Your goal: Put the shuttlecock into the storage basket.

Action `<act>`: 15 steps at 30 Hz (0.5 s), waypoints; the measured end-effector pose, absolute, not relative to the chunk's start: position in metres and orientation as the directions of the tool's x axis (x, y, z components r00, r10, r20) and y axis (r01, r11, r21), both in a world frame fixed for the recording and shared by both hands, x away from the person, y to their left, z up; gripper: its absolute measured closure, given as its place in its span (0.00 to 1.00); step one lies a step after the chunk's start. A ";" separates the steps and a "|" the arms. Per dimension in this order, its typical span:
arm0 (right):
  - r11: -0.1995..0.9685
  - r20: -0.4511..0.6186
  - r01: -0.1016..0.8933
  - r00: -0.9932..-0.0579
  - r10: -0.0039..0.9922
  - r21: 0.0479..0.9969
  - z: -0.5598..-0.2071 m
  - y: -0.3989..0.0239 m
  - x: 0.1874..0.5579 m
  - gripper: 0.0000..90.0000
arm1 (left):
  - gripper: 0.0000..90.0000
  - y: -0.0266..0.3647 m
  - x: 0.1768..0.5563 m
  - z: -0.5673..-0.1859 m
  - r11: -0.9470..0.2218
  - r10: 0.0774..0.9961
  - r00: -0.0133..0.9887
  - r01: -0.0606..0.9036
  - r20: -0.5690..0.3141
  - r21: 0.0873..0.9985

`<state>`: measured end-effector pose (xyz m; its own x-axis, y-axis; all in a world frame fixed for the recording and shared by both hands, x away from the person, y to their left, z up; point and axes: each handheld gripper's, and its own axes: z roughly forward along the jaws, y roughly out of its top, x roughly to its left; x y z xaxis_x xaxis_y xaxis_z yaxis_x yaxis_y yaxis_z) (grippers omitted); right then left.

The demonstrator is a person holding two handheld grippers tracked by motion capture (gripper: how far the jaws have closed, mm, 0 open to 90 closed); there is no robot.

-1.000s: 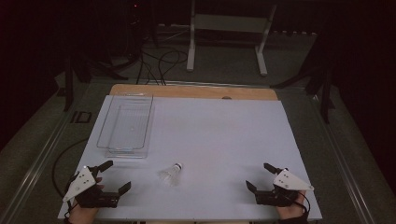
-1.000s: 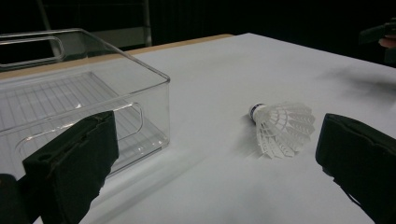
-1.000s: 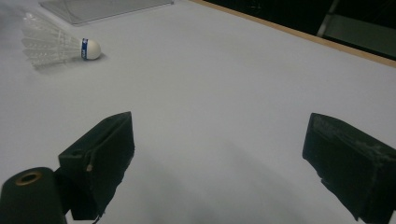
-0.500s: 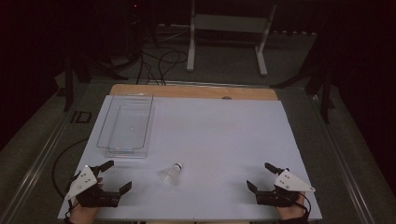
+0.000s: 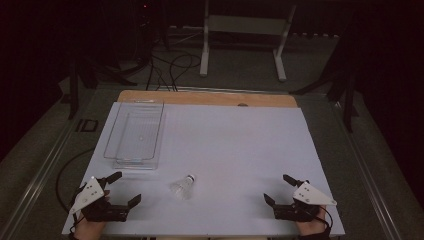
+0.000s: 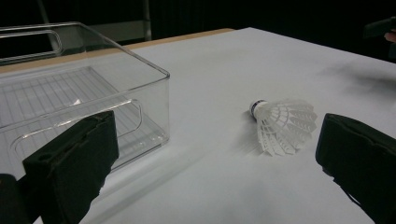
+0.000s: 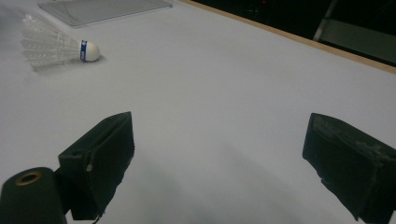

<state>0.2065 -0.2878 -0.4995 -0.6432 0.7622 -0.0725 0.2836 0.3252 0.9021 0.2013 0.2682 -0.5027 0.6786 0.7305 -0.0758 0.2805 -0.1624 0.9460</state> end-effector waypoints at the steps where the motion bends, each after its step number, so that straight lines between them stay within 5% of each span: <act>1: 0.326 -0.076 0.281 -0.642 0.763 0.903 -0.500 -0.288 0.206 0.10 | 0.00 0.268 0.201 -0.503 -0.160 0.730 0.679 0.282 -0.078 0.946; 15: 0.322 -0.065 0.286 -0.649 0.758 0.903 -0.500 -0.288 0.207 0.10 | 0.00 0.266 0.201 -0.489 -0.185 0.716 0.695 0.274 -0.062 0.944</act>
<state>0.2070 -0.2878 -0.5003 -0.6487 0.7583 -0.0647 0.2858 0.3215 0.9028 0.2009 0.2665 -0.4892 0.6953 0.7161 -0.0620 0.2743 -0.1847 0.9438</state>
